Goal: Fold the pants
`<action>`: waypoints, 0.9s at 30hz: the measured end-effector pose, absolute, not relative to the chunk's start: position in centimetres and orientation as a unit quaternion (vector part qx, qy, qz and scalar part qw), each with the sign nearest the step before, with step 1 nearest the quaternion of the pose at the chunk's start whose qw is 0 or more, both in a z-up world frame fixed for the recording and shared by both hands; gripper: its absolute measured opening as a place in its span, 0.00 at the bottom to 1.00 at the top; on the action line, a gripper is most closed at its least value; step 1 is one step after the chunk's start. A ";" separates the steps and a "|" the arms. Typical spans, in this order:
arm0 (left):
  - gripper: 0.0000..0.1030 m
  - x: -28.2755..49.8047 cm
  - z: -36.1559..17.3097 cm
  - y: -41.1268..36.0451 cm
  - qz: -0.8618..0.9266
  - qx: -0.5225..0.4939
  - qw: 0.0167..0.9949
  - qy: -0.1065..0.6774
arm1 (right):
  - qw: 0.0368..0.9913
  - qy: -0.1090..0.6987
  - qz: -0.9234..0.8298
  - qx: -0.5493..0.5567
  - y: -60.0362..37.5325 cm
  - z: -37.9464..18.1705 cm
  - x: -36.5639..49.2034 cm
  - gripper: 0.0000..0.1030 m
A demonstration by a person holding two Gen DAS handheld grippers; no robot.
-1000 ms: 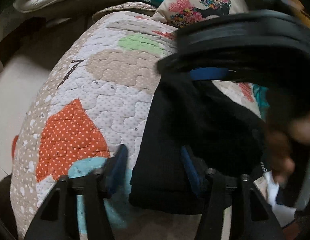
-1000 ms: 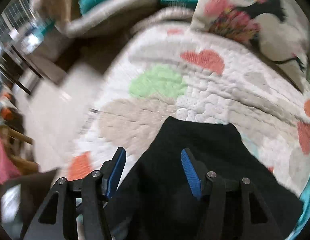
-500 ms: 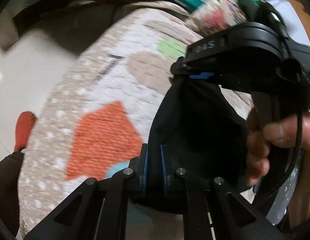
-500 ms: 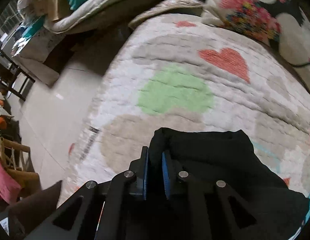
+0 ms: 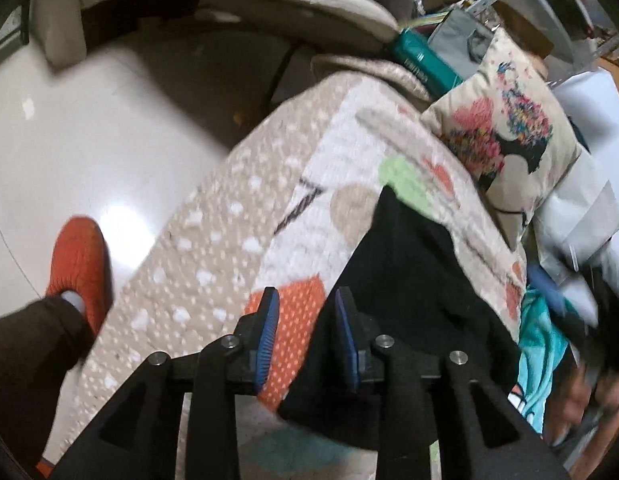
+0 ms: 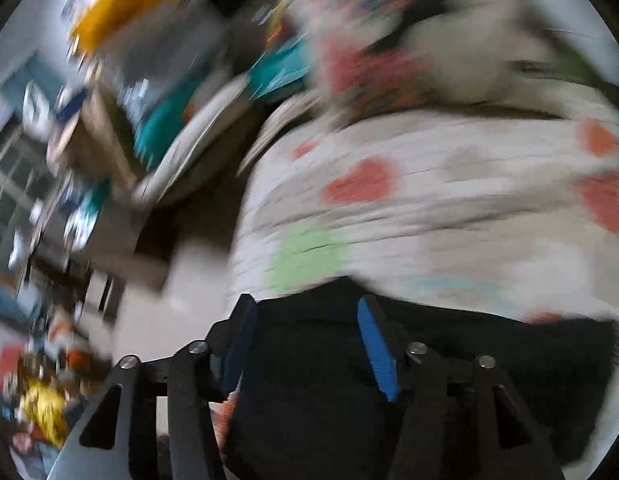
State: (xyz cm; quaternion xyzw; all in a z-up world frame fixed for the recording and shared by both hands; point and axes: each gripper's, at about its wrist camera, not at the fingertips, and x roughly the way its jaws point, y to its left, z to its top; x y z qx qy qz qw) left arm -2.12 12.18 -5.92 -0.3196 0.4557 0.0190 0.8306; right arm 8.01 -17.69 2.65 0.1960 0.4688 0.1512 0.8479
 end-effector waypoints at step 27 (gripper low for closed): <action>0.62 11.7 -6.6 -27.6 -0.299 0.097 0.768 0.558 | 0.831 0.418 -0.072 0.361 -32.9 -8.3 -6.0 0.65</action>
